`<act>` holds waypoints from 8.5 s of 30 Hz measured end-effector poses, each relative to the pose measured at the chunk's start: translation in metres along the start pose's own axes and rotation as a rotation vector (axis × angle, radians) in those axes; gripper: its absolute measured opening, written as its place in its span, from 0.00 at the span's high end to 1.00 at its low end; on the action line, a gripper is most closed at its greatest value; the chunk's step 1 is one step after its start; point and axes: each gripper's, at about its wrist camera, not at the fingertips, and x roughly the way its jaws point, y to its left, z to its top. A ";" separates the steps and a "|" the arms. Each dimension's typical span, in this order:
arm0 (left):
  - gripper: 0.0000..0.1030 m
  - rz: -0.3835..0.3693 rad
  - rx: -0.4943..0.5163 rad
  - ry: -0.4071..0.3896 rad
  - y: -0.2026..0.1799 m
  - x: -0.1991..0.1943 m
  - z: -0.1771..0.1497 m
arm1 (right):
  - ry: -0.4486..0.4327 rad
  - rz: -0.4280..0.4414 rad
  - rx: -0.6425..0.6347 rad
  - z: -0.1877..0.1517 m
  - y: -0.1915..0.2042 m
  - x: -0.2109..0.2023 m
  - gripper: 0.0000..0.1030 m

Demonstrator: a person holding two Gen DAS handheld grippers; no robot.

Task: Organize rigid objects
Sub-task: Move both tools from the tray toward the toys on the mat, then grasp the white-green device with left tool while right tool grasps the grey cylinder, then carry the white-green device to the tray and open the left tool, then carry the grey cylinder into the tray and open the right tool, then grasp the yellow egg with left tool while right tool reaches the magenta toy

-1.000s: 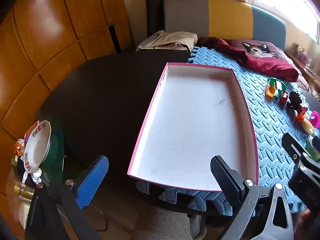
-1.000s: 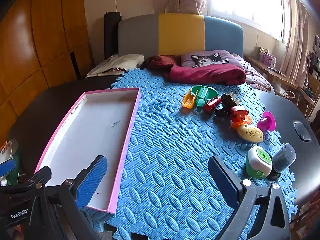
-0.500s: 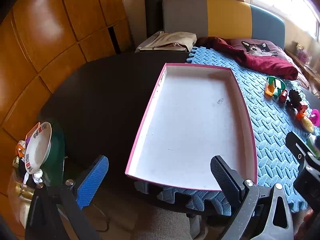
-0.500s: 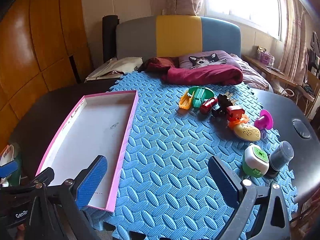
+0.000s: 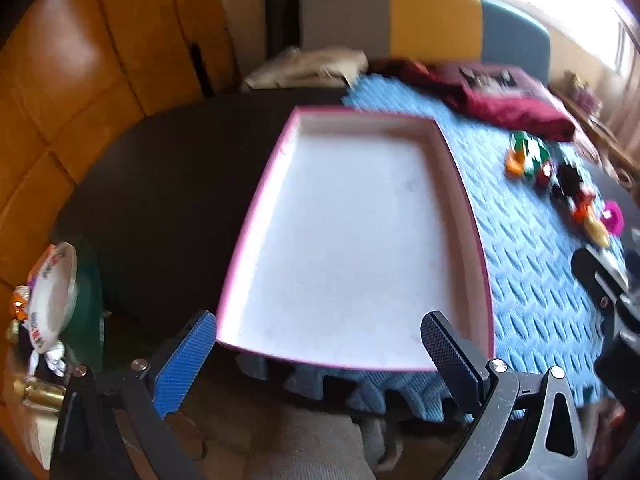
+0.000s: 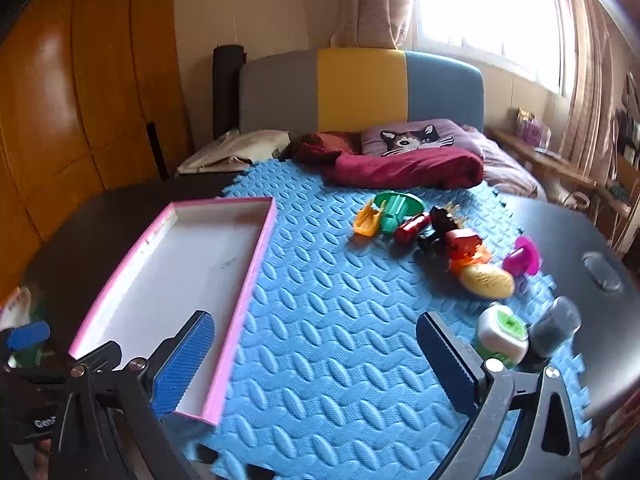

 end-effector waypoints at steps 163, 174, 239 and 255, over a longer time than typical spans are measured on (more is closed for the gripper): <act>0.10 -0.277 -0.182 -0.150 0.051 0.067 0.068 | 0.056 0.297 -0.072 0.078 0.023 0.107 0.57; 0.10 -0.247 -0.161 -0.203 0.057 0.057 0.049 | 0.172 0.297 -0.207 0.094 0.073 0.165 0.57; 0.10 -0.455 0.137 -0.092 -0.092 0.023 0.026 | 0.224 0.176 0.293 0.019 -0.223 0.115 0.39; 0.10 -0.475 0.115 -0.079 -0.110 0.019 0.028 | 0.056 -0.062 0.186 0.015 -0.224 0.054 0.39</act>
